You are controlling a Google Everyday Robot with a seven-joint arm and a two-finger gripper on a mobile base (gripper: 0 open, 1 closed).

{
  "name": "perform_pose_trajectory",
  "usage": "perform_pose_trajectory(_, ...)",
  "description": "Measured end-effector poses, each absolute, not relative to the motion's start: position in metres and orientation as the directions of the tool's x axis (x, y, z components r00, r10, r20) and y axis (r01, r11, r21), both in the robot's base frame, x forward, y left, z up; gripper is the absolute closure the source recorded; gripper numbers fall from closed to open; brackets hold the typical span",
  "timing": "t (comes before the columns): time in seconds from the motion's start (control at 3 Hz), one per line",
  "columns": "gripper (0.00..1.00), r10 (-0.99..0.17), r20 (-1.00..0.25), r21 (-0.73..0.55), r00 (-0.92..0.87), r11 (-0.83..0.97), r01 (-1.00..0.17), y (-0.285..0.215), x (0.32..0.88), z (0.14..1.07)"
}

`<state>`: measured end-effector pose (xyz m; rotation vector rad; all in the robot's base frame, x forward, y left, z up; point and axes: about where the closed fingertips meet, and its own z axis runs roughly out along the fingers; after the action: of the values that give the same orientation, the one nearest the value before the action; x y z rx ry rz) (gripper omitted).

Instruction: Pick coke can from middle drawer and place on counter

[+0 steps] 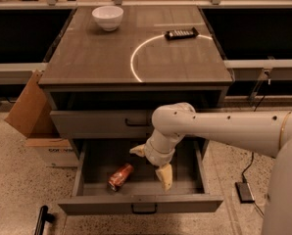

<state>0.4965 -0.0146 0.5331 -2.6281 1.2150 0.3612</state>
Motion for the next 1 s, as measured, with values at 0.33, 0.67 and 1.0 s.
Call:
perform_pose_trajectory(0.33,0.0,-0.713,-0.312,-0.099,0.628,-0.633,-0.767,-0.014,0.496,0.533)
perform_pose_trajectory(0.67,0.0,-0.672,-0.28,-0.137,0.685,-0.678,-0.722,-0.006,0.497,0.531)
perform_pose_trajectory(1.0,0.0,-0.595,-0.199,-0.209,0.779,-0.751,-0.627,0.006,0.501,0.528)
